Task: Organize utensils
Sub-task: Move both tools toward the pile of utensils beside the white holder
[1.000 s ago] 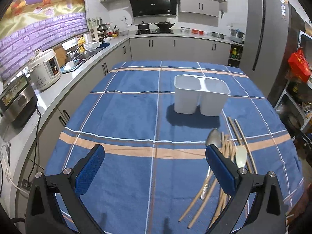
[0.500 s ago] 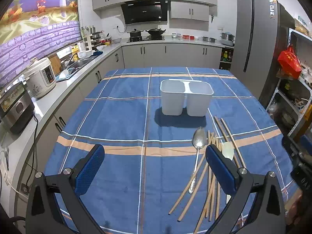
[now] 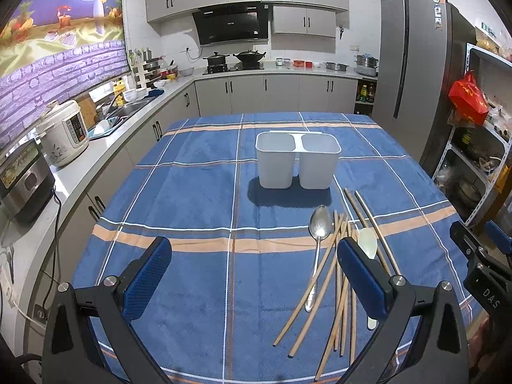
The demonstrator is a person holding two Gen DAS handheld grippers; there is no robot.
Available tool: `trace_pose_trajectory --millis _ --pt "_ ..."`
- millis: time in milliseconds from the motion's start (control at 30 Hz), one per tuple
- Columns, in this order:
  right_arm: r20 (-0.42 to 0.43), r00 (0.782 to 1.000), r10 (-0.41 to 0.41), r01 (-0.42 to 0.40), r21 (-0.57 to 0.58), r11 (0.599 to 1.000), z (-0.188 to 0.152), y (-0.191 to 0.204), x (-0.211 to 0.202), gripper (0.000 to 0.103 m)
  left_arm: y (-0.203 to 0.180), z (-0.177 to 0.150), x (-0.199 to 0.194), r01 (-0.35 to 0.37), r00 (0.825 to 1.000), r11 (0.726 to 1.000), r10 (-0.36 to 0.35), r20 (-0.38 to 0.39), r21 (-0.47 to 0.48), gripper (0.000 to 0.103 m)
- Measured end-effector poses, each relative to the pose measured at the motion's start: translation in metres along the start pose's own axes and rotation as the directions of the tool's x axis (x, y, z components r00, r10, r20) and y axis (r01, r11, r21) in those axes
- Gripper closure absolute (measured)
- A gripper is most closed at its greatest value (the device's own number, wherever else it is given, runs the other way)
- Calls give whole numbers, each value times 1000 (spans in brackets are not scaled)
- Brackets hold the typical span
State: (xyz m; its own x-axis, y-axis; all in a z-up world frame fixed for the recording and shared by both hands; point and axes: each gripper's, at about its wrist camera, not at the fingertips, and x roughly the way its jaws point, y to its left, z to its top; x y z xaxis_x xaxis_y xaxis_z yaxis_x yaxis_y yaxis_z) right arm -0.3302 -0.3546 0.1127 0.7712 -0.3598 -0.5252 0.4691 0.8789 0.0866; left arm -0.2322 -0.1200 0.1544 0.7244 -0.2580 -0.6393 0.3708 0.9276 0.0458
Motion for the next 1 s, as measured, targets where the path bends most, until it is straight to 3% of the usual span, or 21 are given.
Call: trace_pose_trajectory --millis 1000 --pt "-71 997 29 -27 21 999 -8 -14 24 9 -4 -4 24 10 996 1000 -12 -83 -20 0"
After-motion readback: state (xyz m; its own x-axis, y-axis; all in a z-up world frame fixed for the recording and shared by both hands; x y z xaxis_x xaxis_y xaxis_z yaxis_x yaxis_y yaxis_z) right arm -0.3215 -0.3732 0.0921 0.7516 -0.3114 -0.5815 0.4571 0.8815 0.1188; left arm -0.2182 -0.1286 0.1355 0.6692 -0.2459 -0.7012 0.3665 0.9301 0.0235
